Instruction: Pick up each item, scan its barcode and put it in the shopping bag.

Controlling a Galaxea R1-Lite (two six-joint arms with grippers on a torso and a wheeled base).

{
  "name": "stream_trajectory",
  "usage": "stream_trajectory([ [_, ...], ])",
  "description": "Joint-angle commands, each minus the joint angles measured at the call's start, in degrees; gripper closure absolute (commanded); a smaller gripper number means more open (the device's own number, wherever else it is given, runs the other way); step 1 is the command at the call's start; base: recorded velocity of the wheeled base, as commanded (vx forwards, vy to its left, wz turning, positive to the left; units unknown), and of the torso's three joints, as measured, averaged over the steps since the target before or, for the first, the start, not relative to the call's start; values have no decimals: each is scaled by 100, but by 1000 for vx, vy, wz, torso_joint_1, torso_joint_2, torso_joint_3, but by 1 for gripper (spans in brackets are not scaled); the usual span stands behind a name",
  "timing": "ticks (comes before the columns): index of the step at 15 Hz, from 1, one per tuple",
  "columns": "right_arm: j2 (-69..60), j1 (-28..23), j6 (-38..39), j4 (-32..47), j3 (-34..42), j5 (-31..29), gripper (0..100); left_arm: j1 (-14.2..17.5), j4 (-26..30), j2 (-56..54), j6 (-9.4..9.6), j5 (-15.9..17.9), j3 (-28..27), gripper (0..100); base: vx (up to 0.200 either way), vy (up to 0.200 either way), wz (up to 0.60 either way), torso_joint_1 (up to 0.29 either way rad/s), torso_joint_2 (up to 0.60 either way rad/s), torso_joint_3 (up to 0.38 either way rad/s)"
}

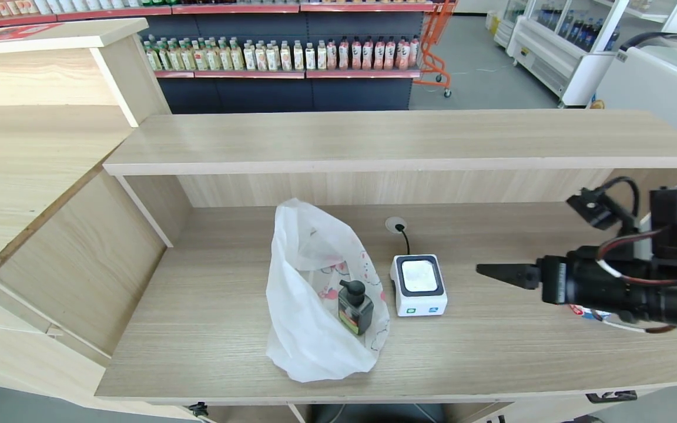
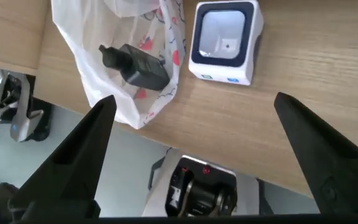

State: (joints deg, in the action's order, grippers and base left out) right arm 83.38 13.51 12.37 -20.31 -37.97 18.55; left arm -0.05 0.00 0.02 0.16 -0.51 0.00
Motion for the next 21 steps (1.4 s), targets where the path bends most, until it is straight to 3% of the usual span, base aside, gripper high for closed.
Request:
stream_trajectory([
  [1, -1307, -454, -51, 563, 405, 25, 0, 5, 0, -2, 2, -2, 0, 0, 0, 0, 0, 0, 0, 0],
  [5, -1509, -700, 2, 836, 440, 17, 0, 5, 0, -2, 2, -2, 0, 0, 0, 0, 0, 0, 0, 0],
  [9, -1500, -771, 538, 836, 361, -10, 0, -4, 0, 6, 11, 7, 0, 0, 0, 0, 0, 0, 0, 0],
  [13, -1474, -779, 1470, 959, 185, -396, 0, 5, 0, -2, 11, -2, 0, 0, 0, -200, 0, -1, 1, 5],
  [21, -1773, -955, 2164, 1460, 124, -467, 0, 5, 0, 6, 2, -10, 0, 0, 0, -200, 0, 4, 6, 2],
])
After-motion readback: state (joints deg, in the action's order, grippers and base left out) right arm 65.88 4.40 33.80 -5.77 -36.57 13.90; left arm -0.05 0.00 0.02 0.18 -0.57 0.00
